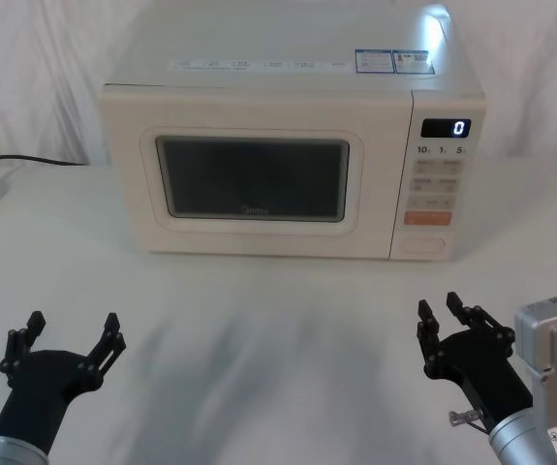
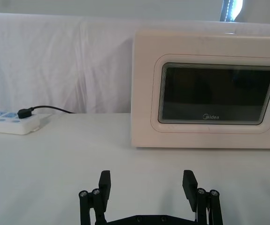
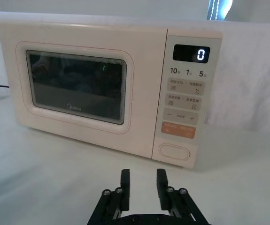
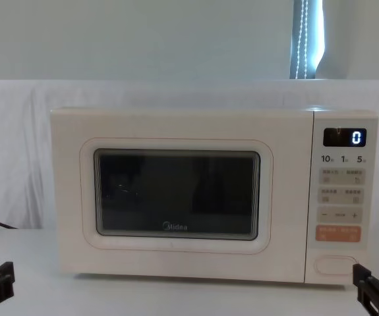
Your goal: Press the button to open the microwave door with one hand; close the microwave door with the other hand.
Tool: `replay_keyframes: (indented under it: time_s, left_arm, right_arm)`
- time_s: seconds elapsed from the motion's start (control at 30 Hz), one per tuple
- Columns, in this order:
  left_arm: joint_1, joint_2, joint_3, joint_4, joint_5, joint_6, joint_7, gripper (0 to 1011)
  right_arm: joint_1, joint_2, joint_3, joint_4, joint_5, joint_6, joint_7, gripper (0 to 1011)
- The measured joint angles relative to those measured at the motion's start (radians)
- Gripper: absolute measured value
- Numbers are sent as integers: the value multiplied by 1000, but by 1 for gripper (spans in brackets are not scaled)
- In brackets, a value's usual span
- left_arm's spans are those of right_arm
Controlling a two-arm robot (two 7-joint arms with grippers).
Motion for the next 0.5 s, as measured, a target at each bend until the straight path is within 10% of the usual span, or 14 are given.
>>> replay_keyframes:
  time_s: [0.5]
  left_arm:
    - [0, 0, 0, 0, 0, 0, 0, 1005]
  right_arm:
    - [0, 0, 0, 0, 0, 0, 0, 0]
